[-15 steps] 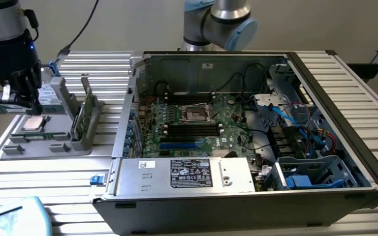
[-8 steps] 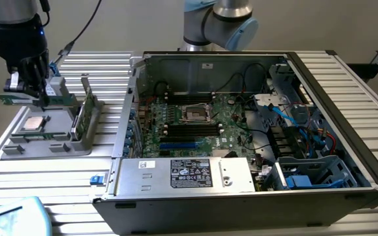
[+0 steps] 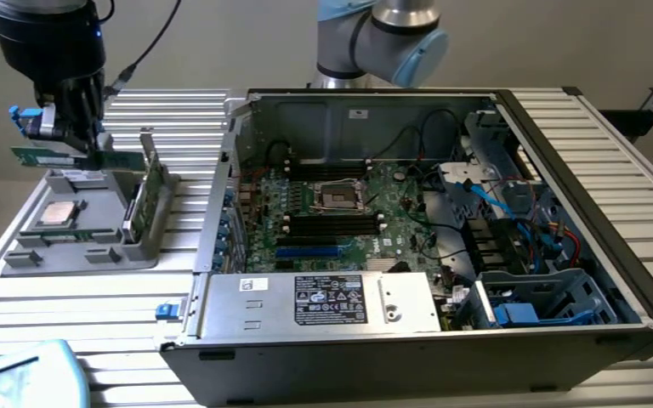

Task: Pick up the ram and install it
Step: 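Pick up the ram and move it above insertion slot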

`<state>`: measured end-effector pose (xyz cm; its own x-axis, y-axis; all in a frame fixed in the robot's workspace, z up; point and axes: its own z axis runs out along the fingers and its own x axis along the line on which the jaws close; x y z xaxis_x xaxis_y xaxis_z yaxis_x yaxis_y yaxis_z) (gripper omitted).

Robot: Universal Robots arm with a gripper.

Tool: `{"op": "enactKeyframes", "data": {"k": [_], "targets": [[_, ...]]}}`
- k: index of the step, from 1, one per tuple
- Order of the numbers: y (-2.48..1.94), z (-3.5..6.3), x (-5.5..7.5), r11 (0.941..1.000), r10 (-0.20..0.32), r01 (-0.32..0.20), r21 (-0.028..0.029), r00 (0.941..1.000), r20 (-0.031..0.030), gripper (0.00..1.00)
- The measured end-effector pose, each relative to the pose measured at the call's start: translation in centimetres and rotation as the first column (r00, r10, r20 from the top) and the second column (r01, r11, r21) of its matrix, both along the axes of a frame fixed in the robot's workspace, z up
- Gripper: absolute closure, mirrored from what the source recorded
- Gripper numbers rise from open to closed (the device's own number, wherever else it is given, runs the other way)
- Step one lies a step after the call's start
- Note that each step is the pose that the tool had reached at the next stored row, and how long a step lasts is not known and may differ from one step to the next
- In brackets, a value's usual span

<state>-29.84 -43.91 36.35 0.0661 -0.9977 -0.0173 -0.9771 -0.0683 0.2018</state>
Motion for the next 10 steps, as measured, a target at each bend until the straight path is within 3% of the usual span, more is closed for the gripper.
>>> {"op": "enactKeyframes", "data": {"k": [6,10], "targets": [[0.0,0.94,2.6,1.0,0.0,0.0,-0.0008,1.0,-0.0077,0.86],[0.0,1.2,4.4,1.0,0.0,0.0,-0.001,1.0,-0.0093,0.86]]}}
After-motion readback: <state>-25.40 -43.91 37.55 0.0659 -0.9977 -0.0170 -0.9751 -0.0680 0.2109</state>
